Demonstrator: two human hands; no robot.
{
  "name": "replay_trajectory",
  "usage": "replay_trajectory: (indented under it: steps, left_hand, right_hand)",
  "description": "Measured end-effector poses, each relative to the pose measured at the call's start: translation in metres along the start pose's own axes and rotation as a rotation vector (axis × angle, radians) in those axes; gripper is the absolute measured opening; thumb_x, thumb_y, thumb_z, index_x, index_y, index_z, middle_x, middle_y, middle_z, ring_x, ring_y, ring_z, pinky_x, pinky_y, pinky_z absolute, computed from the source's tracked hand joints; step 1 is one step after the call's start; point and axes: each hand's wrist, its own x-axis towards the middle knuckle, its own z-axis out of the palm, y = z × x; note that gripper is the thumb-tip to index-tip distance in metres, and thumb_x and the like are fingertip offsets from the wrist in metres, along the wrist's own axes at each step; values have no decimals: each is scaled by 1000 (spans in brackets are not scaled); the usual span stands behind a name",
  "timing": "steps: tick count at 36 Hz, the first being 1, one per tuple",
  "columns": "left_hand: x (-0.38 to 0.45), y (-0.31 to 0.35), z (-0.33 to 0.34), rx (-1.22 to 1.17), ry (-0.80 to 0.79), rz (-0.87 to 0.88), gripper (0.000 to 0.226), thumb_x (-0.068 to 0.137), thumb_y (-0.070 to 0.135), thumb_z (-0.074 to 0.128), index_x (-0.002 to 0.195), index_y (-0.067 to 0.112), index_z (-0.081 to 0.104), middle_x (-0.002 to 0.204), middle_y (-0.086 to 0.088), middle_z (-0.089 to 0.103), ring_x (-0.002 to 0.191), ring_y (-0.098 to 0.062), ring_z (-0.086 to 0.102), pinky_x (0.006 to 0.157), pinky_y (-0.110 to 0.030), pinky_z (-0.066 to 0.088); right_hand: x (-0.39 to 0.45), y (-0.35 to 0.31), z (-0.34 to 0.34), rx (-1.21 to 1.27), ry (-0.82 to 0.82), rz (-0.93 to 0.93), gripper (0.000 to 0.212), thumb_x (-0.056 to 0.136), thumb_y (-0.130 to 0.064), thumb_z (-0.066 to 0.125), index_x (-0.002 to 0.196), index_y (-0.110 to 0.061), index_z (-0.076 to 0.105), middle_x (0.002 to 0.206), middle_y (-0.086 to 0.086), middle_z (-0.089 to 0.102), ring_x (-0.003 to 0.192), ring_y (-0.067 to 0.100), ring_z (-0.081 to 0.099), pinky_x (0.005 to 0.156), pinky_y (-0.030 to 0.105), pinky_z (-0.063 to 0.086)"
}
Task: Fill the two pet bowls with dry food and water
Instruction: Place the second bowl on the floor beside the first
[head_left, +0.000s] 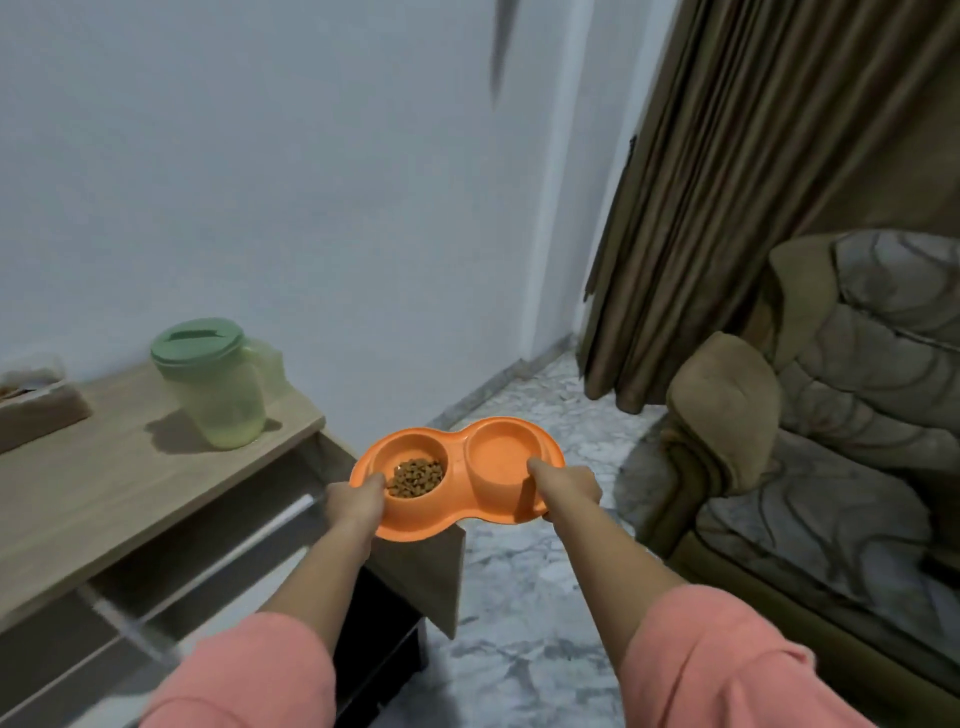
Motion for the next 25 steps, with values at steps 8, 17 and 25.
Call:
replay_trajectory:
  steps: [8,17,25]
  left_hand:
    - [-17,21,65,-3,-35,7,47,85,28,60,122,-1,55,109,-21,65,97,-37,63,77,-37,51]
    - [19,53,109,31,-73,-61,60,89,29,54,139,4,32,108,-21,59,96,-37,60,69,-38,51]
    - [89,99,158,40,-108,-51,59,88,27,55,136,1,32,119,-27,56,105,-43,59,55,-35,44]
  right_hand:
    - [45,-9,-52,47,56,18,69,73,-41,71,128,-4,50,127,18,52,98,36,60,85,48,56]
    - [96,-42,-50,6,53,31,65,76,-41,69,127,-5,51,124,18,55,93,35,63,74,42,55]
    - [157,-101,-35,27,89,19,67,76,-39,71,128,-3,50,125,20,55,95,37,62,82,46,57]
